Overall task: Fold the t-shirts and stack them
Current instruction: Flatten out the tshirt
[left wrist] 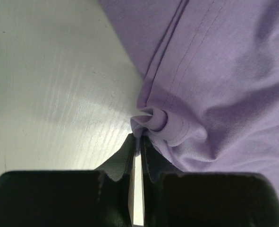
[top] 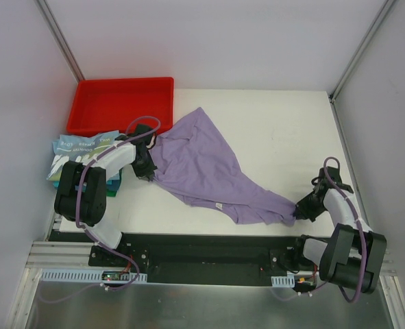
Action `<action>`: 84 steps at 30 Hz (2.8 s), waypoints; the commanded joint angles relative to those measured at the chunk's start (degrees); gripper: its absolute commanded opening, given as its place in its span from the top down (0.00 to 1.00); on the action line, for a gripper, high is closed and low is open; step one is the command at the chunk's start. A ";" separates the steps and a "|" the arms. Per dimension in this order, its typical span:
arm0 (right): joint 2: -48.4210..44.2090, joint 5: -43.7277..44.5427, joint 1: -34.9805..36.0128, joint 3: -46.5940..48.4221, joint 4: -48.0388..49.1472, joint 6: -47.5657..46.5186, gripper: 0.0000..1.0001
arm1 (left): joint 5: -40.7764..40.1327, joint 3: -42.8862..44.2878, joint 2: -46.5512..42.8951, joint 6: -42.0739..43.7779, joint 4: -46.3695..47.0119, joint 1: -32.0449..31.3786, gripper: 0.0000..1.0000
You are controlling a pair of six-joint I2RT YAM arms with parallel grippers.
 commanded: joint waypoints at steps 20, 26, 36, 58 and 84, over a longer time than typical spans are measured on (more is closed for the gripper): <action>-14.59 3.30 -0.31 45.89 -0.05 -11.79 0.99 | -0.15 27.04 -26.16 3.96 -0.27 0.11 1.00; -13.18 5.60 -0.39 61.01 -0.22 -15.83 0.99 | 4.42 39.43 -31.52 11.43 0.16 0.11 1.00; -12.82 15.44 -0.39 88.44 -6.64 -24.52 0.99 | 15.31 48.94 -39.96 15.66 0.08 0.11 1.00; -0.55 19.77 7.43 78.11 11.19 -39.84 0.99 | 7.60 45.00 -23.83 10.92 0.34 0.11 1.00; 56.17 11.14 9.10 74.05 20.08 -35.00 0.99 | 4.60 60.90 39.49 12.14 0.08 0.03 1.00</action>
